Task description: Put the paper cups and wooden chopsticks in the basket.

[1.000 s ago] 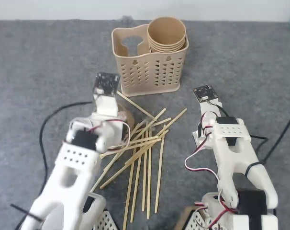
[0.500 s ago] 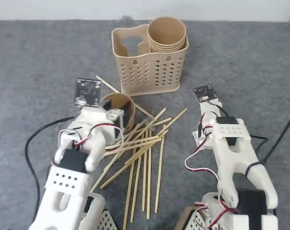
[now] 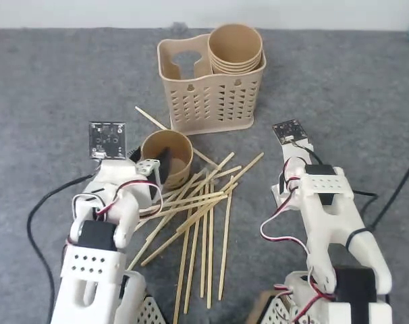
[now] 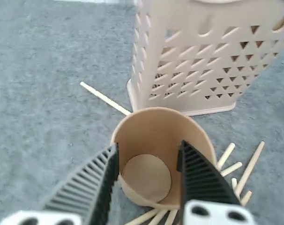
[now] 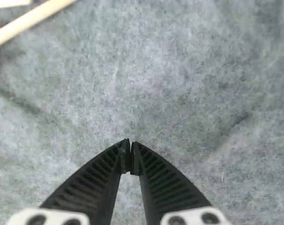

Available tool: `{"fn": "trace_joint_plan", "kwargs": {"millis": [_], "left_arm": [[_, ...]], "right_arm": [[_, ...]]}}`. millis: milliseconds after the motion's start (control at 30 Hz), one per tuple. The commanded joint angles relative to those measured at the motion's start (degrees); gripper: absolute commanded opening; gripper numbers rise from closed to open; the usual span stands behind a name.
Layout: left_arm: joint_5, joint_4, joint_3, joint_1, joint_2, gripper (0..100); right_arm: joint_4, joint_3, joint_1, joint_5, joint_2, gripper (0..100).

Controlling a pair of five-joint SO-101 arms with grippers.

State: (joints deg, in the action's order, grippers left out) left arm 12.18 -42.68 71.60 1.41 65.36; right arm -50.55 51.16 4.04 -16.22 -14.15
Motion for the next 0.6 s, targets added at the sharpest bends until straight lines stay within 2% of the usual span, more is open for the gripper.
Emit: {"fn": "trace_joint_plan", "kwargs": {"millis": [0, 167, 267, 367, 500, 567], "left_arm": [[0.4, -2.9, -0.4, -0.2, -0.2, 20], [0.6, -3.6, -0.6, 0.5, -7.5, 20], [0.6, -1.3, -0.9, 0.5, -13.0, 19], [0.6, 2.5, -0.9, 0.4, -18.1, 14], [0.4, 4.0, -3.0, 0.4, -22.0, 1], [0.6, 2.6, -4.6, 0.4, -22.6, 1]], "right_arm": [[0.4, -0.2, 0.1, -0.8, -0.3, 0.8], [0.4, -0.2, 0.1, -0.8, -0.3, 0.8], [0.4, -0.2, 0.1, -0.7, -0.3, 0.8], [0.4, -0.2, 0.1, -0.5, -0.3, 0.8], [0.3, -0.1, 0.1, -0.5, -0.3, 0.8], [0.3, -0.1, 0.1, -0.5, -0.3, 0.8]]}}
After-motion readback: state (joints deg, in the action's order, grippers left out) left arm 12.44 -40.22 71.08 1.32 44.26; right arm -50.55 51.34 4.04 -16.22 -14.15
